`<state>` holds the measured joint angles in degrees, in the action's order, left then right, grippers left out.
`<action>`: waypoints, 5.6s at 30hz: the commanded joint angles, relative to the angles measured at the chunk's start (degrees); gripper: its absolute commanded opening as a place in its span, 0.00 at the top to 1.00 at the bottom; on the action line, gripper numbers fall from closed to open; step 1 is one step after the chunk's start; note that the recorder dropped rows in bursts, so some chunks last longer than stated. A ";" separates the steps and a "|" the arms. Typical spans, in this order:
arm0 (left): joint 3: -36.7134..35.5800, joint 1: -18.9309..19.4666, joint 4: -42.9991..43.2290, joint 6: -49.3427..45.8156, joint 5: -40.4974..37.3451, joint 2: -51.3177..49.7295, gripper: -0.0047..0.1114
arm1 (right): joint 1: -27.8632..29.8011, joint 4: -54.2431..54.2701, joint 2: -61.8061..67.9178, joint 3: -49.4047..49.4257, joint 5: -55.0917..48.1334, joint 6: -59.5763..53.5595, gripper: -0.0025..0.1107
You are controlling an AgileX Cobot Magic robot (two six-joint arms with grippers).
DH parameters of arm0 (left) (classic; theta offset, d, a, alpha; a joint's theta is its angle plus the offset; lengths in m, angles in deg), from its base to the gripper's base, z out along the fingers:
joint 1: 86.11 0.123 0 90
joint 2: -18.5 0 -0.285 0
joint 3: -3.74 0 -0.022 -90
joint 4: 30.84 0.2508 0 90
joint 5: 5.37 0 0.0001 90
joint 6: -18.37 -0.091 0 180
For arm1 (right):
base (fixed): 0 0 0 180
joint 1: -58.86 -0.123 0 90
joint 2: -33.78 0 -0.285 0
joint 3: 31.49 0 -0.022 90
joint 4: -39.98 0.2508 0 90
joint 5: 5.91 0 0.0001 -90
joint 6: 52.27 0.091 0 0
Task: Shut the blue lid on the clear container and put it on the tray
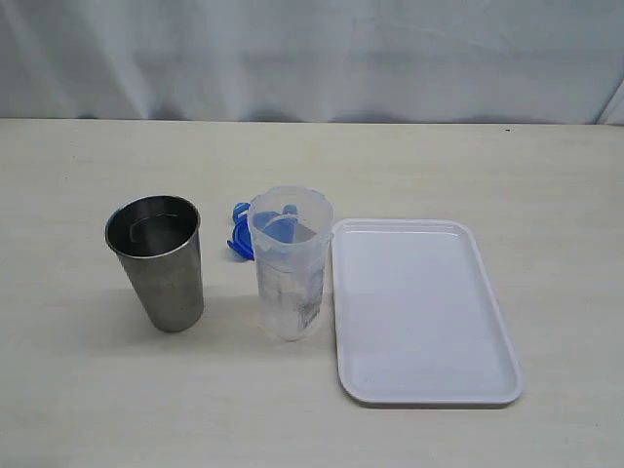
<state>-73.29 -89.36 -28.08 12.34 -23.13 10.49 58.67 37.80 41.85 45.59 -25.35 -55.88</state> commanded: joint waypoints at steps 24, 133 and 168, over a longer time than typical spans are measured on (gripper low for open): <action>4.88 0.15 18.40 26.52 53.45 -21.79 0.05 | 0.36 0.03 -0.29 0.14 -0.09 -0.04 0.94; 26.35 -0.08 44.48 12.10 87.72 -117.20 0.85 | 0.36 0.03 -0.29 0.14 -0.09 -0.04 0.94; 41.04 -0.31 49.03 30.57 87.72 -104.90 0.96 | 0.36 0.03 -0.29 0.14 -0.09 -0.04 0.94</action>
<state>-34.92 -89.36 22.15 40.47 59.37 -95.57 58.67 37.80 41.85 45.59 -25.35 -55.88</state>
